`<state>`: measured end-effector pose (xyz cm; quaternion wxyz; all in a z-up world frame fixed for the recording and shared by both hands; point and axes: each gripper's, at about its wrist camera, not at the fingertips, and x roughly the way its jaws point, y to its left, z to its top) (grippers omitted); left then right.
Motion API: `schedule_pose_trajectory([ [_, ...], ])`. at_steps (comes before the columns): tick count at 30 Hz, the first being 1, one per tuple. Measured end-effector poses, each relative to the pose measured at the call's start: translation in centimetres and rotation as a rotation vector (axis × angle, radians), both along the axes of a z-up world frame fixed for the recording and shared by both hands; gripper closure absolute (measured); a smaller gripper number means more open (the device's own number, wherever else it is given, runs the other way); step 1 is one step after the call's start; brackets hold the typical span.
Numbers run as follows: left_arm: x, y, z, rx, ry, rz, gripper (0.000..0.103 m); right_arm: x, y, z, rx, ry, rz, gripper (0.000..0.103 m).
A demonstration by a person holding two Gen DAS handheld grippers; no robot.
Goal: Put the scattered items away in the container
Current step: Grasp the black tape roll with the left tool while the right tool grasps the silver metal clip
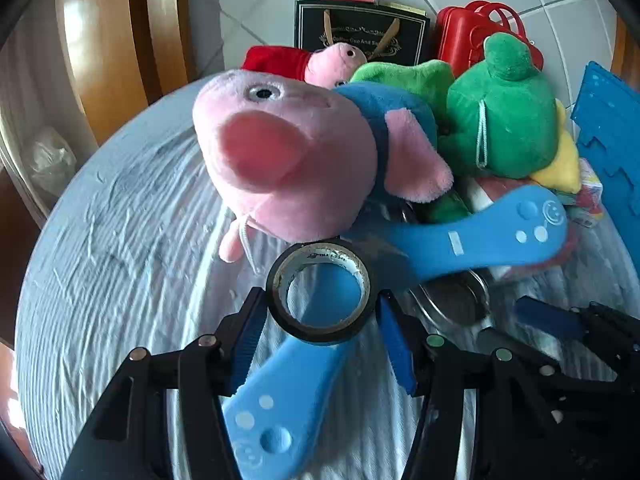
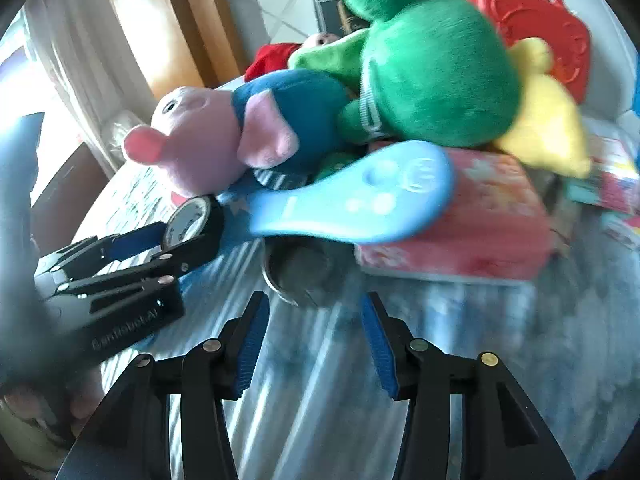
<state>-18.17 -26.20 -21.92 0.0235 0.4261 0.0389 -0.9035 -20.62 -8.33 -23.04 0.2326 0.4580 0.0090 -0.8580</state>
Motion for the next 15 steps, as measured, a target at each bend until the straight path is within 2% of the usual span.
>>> schedule_pose_trajectory([
  [4,-0.5,-0.7,-1.7,0.016,0.010,0.002,0.045,-1.1,-1.1,-0.1,0.021,0.024,0.028,0.053],
  [5,-0.3,-0.4,-2.2,0.026,0.007,0.004,0.044,-0.2,-1.4,-0.3,0.024,0.025,0.028,0.053],
  [7,-0.5,-0.9,-2.2,0.042,0.012,0.010,0.041,-1.3,-1.2,-0.6,-0.001,0.004,0.020,0.053],
  [9,-1.0,-1.4,-2.3,0.060,0.021,0.017,0.034,-0.6,-1.3,-1.7,0.003,-0.001,0.016,0.051],
  [11,-1.2,-1.4,-2.2,0.055,0.034,0.004,0.037,-0.1,-2.0,-2.0,0.035,0.039,0.041,0.050],
  [12,-1.1,-1.1,-2.1,0.040,0.041,-0.012,0.047,-0.1,-2.4,-2.0,0.062,0.058,0.048,0.051],
  [15,0.2,-0.4,-2.1,0.012,0.041,-0.031,0.047,0.1,-2.2,-1.9,0.077,0.063,0.046,0.056],
])
